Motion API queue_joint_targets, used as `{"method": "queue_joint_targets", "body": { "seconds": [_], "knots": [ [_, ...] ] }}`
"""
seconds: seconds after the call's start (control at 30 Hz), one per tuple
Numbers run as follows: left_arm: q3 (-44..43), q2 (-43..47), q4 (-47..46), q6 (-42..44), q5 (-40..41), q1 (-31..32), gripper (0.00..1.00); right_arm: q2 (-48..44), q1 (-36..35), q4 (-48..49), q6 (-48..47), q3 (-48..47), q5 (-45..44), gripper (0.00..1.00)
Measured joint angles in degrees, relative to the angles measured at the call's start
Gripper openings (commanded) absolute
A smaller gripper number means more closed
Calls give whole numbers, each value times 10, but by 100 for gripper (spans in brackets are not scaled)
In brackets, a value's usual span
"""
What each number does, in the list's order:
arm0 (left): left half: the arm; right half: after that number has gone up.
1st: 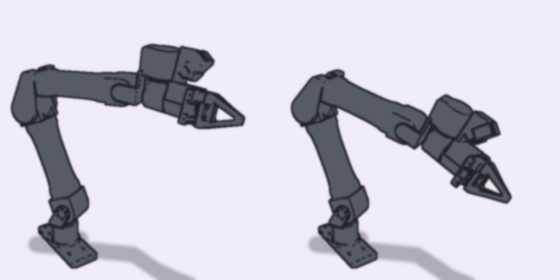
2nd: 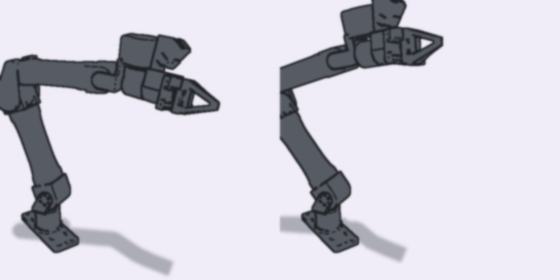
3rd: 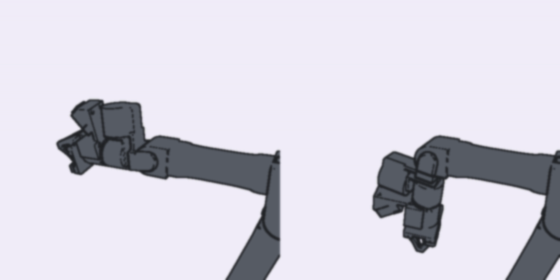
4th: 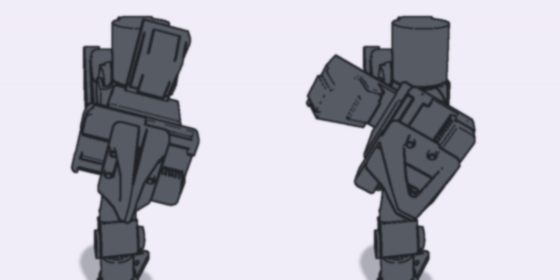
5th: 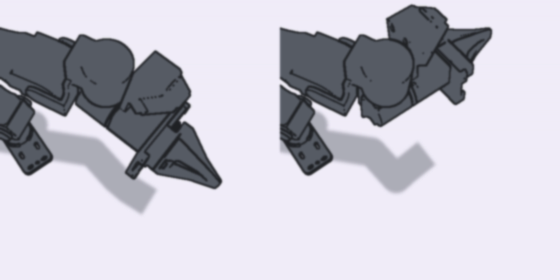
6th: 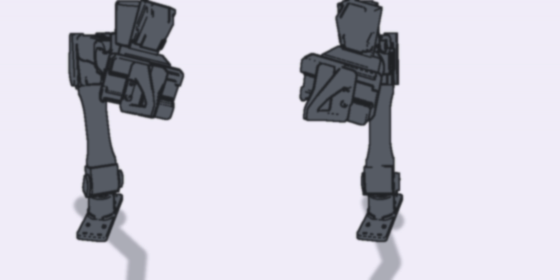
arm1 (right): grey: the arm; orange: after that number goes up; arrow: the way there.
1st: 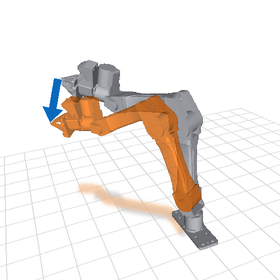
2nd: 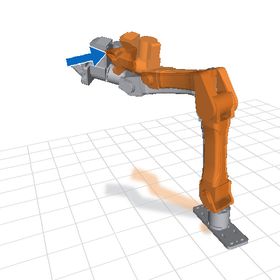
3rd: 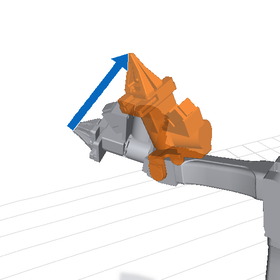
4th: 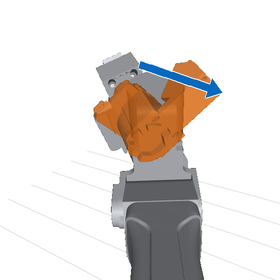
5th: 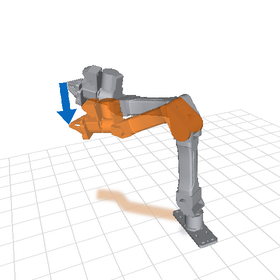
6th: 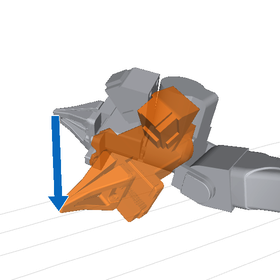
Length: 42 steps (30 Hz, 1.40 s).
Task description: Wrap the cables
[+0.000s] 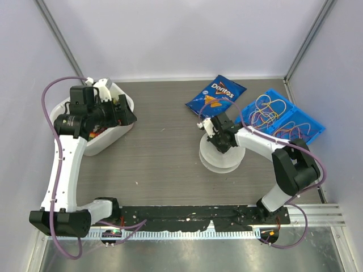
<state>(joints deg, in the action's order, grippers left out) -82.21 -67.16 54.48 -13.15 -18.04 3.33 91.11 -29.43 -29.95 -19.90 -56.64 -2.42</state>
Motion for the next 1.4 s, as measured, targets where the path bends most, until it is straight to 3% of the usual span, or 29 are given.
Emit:
{"method": "queue_joint_targets", "body": {
  "seconds": [0.23,0.47,0.73,0.97,1.07,1.13,1.23,1.4],
  "knots": [
    [19,2,-12,-32,-21,-18,100,48,-77,6,12,-35,15,8],
    [46,4,-15,-43,-33,-19,100,133,-144,13,42,-135,38,8],
    [46,4,-16,-44,-39,-19,100,175,-170,-6,68,-224,64,11],
    [42,2,-15,-33,-56,-20,100,146,-169,-60,50,-259,69,18],
    [26,-5,-15,-15,-63,-19,100,88,-151,-82,33,-245,73,22],
    [9,-12,-15,-1,-70,-20,100,41,-117,-91,24,-244,92,33],
    [-13,-19,-17,14,-86,-19,100,-26,-14,-93,8,-246,128,40],
    [-21,-19,-26,34,-104,-3,100,-78,205,-111,-20,-272,162,43]
  ]
}}
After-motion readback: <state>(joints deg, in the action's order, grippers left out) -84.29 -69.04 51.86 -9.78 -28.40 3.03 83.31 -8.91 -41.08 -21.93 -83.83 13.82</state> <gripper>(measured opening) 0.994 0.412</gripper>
